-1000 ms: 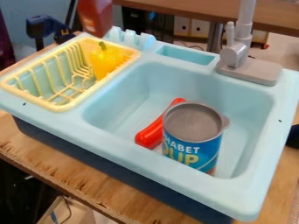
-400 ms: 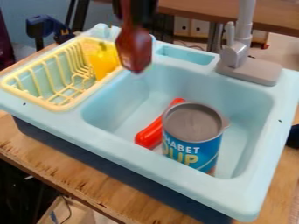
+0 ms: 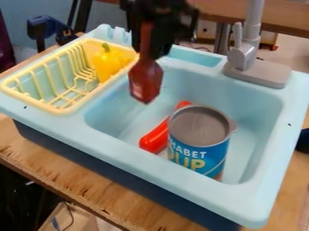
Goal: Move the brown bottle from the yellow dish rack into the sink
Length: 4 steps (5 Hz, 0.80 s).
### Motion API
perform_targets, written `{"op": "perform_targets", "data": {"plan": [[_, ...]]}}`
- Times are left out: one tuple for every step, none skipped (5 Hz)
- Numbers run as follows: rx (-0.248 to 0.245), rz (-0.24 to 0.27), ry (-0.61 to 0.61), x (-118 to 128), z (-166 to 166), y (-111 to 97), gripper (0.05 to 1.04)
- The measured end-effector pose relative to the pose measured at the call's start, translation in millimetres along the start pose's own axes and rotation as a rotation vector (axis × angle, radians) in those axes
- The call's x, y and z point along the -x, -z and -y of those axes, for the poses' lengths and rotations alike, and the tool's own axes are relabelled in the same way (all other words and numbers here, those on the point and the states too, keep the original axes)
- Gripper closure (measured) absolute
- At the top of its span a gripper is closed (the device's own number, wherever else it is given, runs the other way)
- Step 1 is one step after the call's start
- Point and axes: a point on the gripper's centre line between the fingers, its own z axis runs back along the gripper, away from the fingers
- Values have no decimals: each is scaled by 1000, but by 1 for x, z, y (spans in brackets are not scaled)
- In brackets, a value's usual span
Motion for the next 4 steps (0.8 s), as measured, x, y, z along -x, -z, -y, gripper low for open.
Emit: {"op": "perform_targets", "data": {"plan": [[-1, -41, 2, -6, 3, 15, 723], [13, -68, 25, -14, 6, 29, 723], [73, -36, 49, -20, 9, 31, 723], [140, -4, 67, -25, 5, 36, 723]]}}
